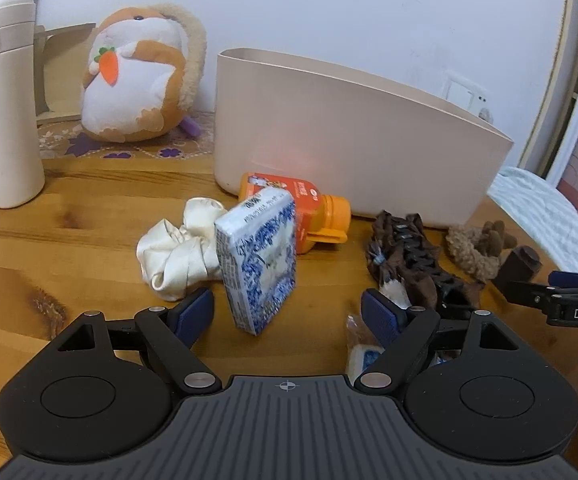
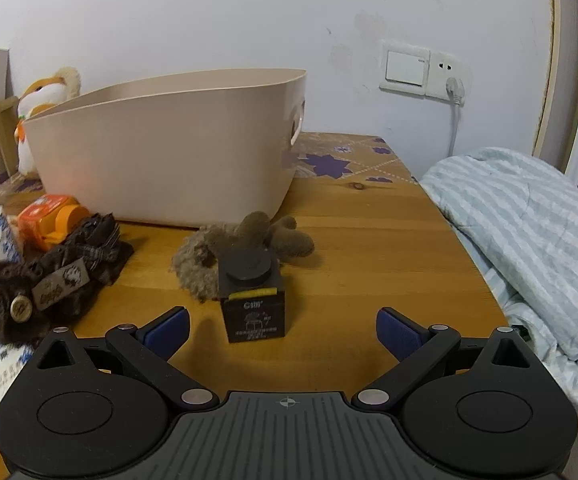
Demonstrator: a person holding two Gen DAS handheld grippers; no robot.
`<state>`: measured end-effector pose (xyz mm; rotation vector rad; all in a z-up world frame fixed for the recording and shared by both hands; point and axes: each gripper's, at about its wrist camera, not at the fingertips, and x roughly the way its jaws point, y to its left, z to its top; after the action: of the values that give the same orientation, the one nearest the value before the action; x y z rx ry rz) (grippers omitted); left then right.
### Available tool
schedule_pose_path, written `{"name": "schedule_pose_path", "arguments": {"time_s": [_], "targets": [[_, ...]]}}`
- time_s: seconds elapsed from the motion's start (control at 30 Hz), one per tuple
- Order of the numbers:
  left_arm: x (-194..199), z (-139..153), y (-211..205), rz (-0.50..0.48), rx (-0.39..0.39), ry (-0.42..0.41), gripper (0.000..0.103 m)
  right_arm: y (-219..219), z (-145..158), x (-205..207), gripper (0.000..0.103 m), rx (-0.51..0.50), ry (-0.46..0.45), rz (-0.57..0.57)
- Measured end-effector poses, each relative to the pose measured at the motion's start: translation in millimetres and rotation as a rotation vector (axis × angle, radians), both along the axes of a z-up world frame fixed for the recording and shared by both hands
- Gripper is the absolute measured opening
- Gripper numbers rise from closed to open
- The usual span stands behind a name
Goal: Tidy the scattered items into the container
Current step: 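Grasp the blue-white tissue pack with the left gripper while the right grasps the black box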
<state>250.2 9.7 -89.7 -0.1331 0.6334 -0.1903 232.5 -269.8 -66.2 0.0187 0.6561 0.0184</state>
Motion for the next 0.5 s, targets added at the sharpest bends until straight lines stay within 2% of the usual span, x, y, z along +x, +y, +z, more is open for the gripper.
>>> {"name": "schedule_pose_path", "arguments": {"time_s": [0.37,0.5], "targets": [[9.5,-1.1,5.5,-0.016,-0.039,0.002,0.084,-5.7,-5.4,15.1,0.096,0.043,0.018,-0.025],[9.2,-2.4,1.0,-0.038,-0.002,-0.004,0.086,-5.1,-5.8,17.0,0.097,0.039,0.020,-0.029]]}}
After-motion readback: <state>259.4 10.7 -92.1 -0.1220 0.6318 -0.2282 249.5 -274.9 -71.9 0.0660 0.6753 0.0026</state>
